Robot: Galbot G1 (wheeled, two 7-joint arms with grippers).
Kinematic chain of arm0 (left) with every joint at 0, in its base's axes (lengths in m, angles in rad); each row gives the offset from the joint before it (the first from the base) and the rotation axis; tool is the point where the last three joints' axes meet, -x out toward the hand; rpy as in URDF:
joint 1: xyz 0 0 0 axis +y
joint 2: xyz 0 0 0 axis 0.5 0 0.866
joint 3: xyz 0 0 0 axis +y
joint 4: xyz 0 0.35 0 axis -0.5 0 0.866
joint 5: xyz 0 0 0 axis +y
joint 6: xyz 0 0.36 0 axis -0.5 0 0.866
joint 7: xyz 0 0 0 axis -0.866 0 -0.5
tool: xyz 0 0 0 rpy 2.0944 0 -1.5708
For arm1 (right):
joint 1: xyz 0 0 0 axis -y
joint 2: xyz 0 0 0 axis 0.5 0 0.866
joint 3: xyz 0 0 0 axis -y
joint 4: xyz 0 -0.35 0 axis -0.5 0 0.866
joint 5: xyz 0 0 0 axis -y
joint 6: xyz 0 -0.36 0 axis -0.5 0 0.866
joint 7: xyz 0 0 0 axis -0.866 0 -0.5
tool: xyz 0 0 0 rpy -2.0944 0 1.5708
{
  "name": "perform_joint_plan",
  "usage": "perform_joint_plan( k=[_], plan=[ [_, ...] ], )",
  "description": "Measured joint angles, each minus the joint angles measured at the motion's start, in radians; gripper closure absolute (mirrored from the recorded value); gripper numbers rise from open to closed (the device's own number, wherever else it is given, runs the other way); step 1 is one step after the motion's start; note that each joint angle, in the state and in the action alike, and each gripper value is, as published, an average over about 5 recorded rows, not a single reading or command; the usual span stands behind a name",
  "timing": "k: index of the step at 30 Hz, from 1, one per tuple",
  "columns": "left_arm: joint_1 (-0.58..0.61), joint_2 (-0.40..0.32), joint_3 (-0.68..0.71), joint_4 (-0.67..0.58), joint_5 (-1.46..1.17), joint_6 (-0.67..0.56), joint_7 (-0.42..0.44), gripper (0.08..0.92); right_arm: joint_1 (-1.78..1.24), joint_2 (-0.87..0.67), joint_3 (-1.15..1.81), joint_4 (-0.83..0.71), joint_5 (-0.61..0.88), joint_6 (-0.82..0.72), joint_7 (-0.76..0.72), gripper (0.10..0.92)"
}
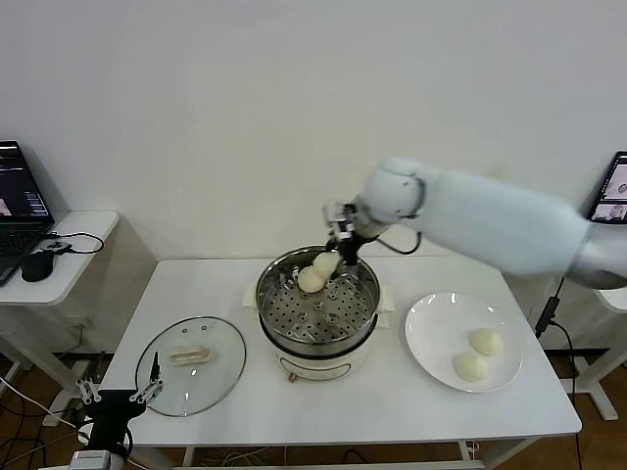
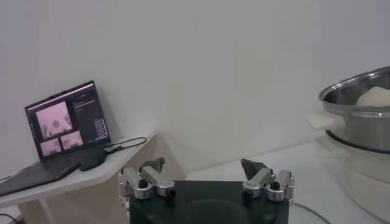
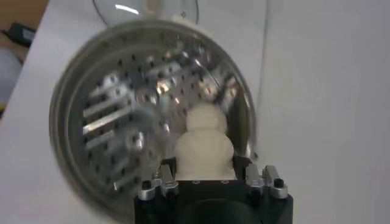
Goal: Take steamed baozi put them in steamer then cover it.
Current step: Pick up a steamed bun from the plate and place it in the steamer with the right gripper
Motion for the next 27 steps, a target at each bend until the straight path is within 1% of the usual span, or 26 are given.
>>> perform_joint_plan(
  k=[10,19,22,27],
  plan=[
    [0.007,-0.004,-0.008,-0.004,0.0,-0.005,-0.001,0.177,-0.085,0.138,0.0,-0.085,0.019,-0.074,0.069,0.44],
    [0.006,-0.001,-0.011,-0.005,-0.001,-0.008,-0.001,0.177,-0.129,0.189,0.004,-0.133,0.016,-0.112,0.107,0.435],
    [0.003,-0.001,-0.01,-0.005,-0.001,-0.008,-0.001,0.177,-0.133,0.193,0.008,-0.136,0.016,-0.118,0.11,0.384],
    [-0.004,0.0,-0.008,-0.005,-0.001,-0.007,0.0,0.177,-0.125,0.18,0.015,-0.122,0.01,-0.117,0.09,0.247]
  ],
)
